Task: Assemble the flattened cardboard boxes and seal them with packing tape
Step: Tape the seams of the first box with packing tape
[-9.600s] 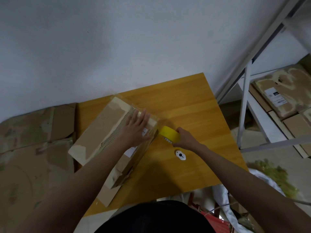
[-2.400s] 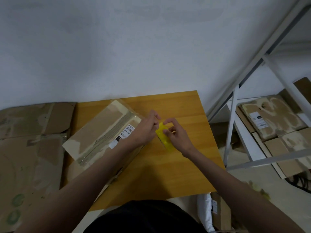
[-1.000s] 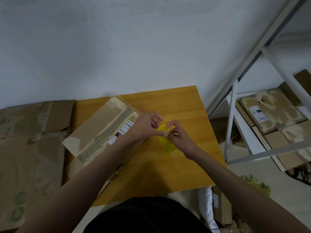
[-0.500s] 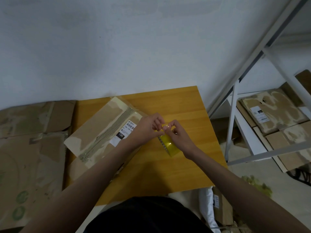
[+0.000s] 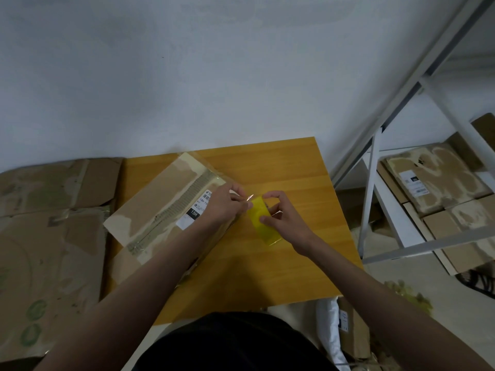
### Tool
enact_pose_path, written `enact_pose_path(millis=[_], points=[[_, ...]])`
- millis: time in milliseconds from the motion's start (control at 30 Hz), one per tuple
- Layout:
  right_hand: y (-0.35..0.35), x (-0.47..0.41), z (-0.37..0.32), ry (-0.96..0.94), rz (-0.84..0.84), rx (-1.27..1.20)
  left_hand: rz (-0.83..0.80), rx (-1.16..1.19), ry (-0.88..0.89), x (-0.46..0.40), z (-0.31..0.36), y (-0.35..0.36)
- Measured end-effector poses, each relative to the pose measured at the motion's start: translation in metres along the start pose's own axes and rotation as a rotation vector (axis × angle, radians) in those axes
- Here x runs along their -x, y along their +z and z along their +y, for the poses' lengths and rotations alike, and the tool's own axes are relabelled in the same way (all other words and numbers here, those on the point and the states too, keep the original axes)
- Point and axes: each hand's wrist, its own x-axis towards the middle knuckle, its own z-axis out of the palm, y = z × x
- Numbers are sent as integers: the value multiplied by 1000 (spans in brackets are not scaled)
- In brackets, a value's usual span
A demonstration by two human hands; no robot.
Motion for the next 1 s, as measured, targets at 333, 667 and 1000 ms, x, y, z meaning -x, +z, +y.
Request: enact_pose_path(millis=[333, 667, 1000], points=[[9, -1, 14, -56, 59, 77, 80, -262, 17, 0, 6, 6], [8, 2, 32, 14, 40, 125, -7, -660, 125, -3, -4, 8], [21, -37, 98, 88, -200, 751, 80, -636, 249, -8, -33, -24]])
